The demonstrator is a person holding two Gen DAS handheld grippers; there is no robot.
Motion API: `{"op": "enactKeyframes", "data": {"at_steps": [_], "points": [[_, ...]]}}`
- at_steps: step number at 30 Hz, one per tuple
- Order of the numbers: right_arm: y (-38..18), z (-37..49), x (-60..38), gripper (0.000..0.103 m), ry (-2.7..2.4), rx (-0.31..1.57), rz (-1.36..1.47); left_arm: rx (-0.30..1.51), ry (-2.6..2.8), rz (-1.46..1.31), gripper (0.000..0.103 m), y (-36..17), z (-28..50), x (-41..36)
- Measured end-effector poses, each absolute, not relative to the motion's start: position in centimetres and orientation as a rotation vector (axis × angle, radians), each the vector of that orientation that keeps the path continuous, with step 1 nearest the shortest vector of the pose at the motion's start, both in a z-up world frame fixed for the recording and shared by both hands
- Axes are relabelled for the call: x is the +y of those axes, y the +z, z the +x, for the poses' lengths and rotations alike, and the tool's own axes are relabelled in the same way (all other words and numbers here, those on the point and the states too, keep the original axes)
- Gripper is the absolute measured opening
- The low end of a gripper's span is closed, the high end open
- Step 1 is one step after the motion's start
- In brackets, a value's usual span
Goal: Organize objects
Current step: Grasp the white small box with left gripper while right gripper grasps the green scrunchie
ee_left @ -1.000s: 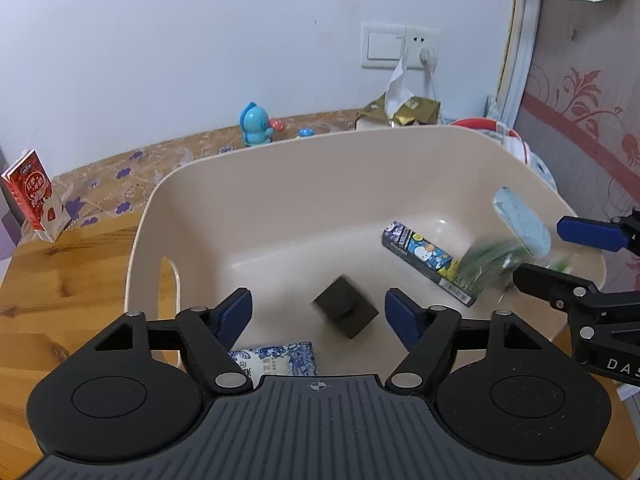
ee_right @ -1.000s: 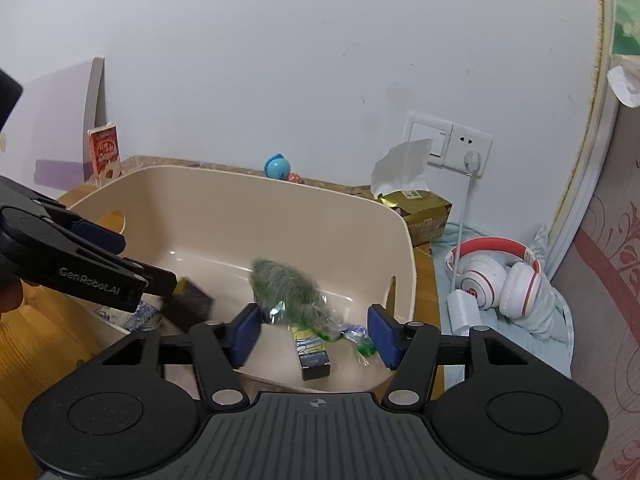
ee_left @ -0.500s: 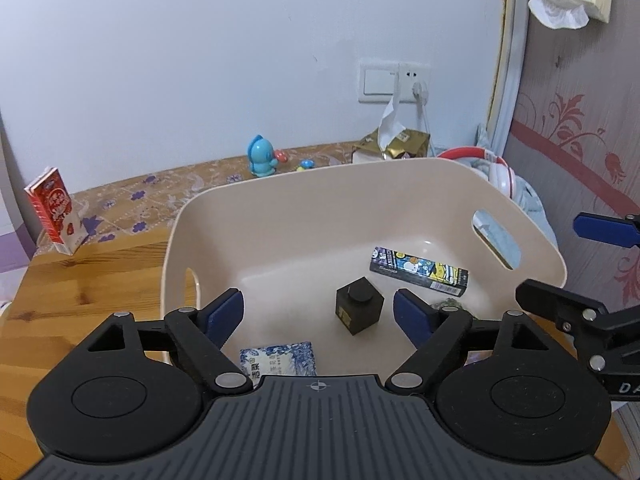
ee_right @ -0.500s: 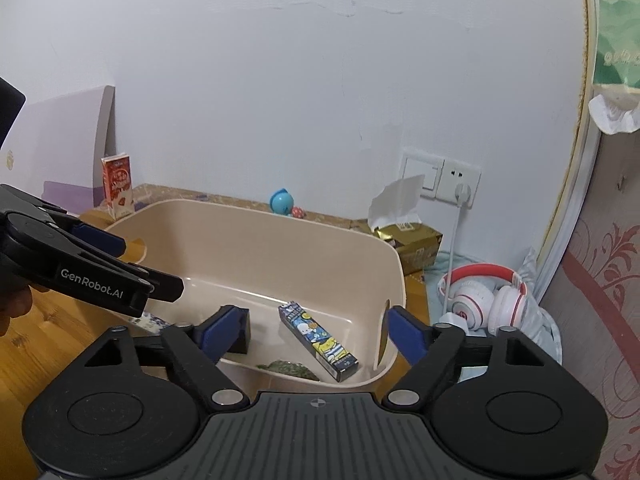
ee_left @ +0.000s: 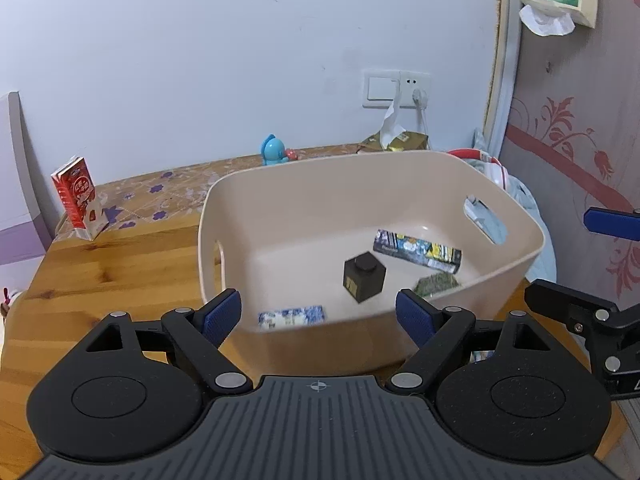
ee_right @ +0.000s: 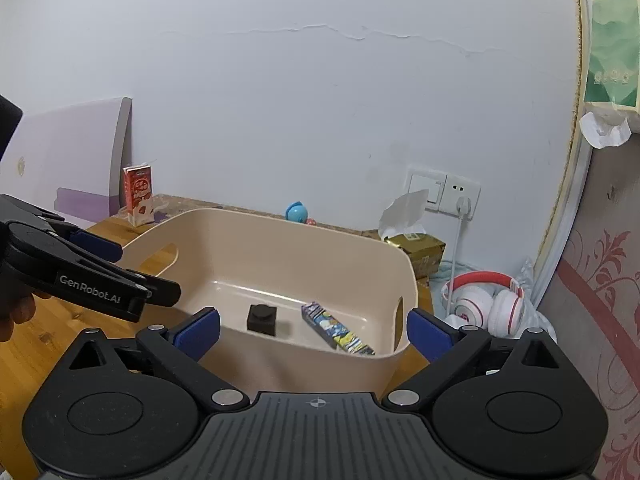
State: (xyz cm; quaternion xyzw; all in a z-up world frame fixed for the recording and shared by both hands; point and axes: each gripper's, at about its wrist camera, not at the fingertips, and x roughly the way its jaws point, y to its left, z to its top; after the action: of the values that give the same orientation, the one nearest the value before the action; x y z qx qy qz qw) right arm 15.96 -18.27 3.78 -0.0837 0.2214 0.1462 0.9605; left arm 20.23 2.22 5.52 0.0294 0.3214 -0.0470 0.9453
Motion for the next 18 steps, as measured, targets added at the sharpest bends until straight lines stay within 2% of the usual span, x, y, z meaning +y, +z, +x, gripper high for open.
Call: {"op": "enactKeyframes", "data": {"at_steps": [18], "points": [[0.3,12.2,-17.3,0.103,0.315,0.522,-0.158,0.729,-0.101,0.076,0.086,1.7,16.0,3.5]]}}
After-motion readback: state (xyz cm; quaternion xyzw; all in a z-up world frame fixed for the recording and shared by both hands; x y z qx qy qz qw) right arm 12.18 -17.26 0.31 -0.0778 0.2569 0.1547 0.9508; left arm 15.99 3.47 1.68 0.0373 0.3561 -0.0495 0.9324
